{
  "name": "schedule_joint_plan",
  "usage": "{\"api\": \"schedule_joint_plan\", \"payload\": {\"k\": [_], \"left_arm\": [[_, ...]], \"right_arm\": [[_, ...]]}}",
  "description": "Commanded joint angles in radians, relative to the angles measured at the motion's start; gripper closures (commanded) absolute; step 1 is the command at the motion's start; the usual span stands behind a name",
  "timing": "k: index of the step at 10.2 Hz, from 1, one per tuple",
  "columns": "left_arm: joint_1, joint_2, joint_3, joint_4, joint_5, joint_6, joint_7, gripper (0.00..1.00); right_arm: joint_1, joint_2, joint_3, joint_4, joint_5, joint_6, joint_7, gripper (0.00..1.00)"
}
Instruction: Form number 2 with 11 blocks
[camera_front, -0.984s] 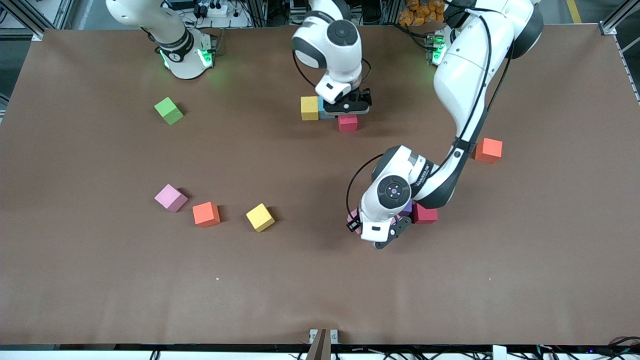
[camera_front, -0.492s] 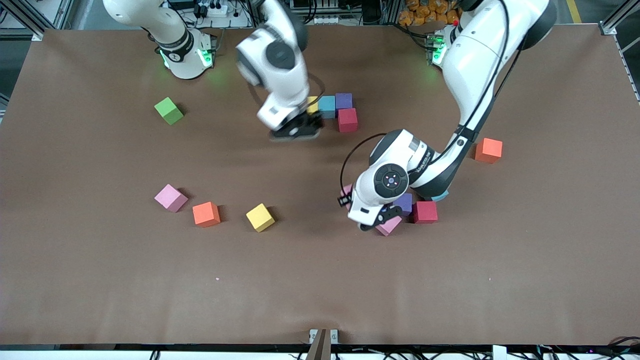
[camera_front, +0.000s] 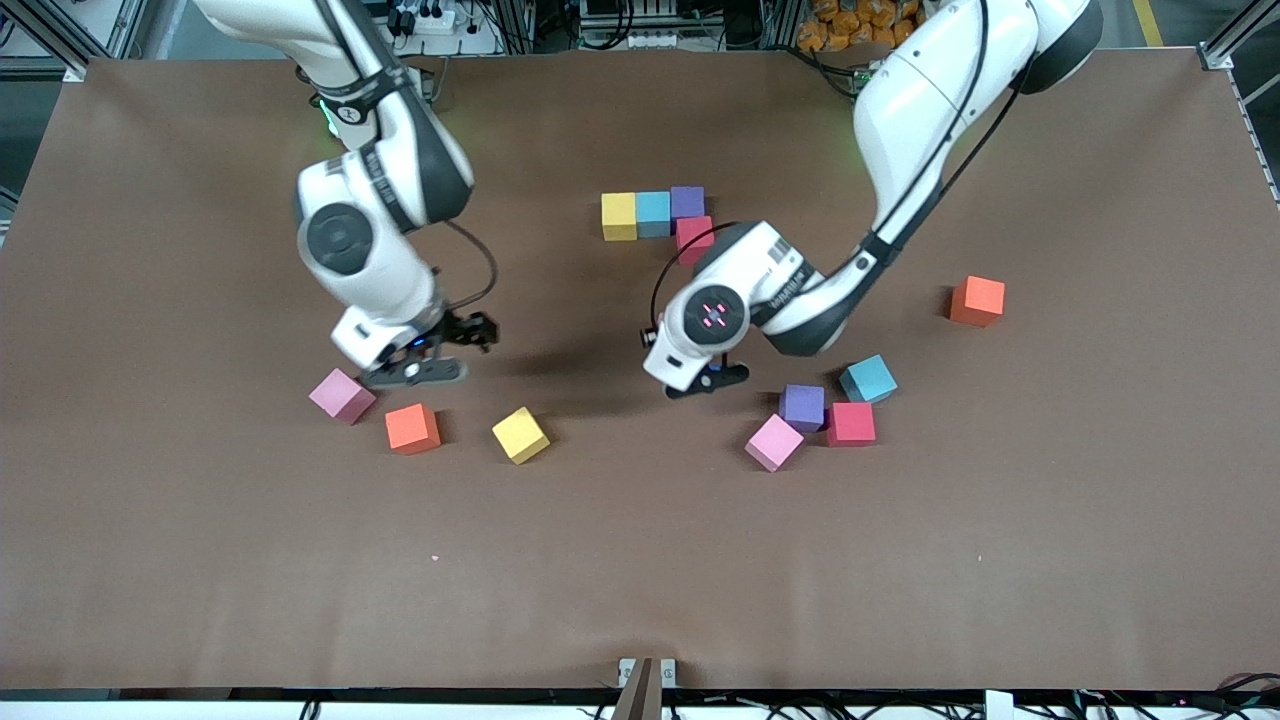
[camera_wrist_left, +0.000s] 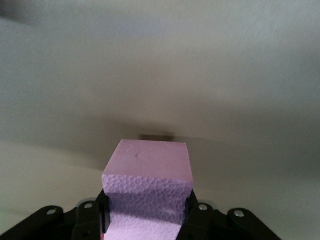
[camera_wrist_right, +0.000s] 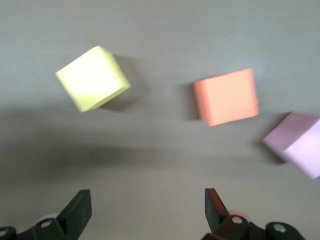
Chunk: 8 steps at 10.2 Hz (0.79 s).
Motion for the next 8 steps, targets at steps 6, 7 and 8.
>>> {"api": "schedule_joint_plan", "payload": {"k": [6,7,8], "left_arm": [[-0.008,-0.249,-0.009,-0.356,0.124,0.241,-0.16,0.66],[-0.01,-0.247,-0.009,-0.385,0.154,0.281,-0.162,0.66],[-0.008,-0.243,-0.01,-0.391,0.165,0.289,-0.162,0.66]], "right_arm": [[-0.175,0.335,0.02,0.328,0.002,0.016,-0.398,0.0],[-0.17,0.351,0.021,0.327,0.003,0.043,-0.398,0.0],[-0.167,0.366,0.021,0.322,0.006,0.06,-0.398,0.0]]}}
